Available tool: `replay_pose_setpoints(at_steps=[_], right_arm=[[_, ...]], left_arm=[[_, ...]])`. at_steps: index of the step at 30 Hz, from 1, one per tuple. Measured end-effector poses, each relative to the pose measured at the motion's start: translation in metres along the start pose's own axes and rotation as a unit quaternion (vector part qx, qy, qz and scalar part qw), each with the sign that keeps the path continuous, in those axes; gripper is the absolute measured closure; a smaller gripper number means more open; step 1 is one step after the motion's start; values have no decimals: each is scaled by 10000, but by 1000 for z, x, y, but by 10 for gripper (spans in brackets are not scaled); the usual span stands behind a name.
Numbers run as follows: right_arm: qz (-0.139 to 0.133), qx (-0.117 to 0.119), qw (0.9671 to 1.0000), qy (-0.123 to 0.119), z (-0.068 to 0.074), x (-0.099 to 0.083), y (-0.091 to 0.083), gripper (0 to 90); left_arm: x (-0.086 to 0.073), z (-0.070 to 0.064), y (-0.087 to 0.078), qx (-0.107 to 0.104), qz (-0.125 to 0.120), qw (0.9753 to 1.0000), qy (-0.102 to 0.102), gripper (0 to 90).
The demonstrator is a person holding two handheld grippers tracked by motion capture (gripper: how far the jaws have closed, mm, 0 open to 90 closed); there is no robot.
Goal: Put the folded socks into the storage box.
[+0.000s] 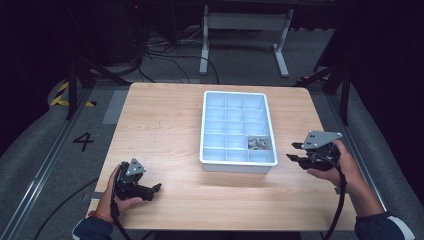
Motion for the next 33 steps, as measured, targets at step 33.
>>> replay_pose_setpoints(at_steps=[33], right_arm=[[68, -295, 9993, 221, 16, -68, 0, 346]], left_arm=[[0, 0, 0, 10, 7, 10000, 3, 14]])
Point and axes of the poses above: each handheld gripper's, and its own axes: y roughly forward along the jaws, x roughly out of its top, z roughly to its left, the point moved 4 cm from there along y, roughly forward along the jaws, and after that the axes turned 1 degree about y, right-handed, at the moved point
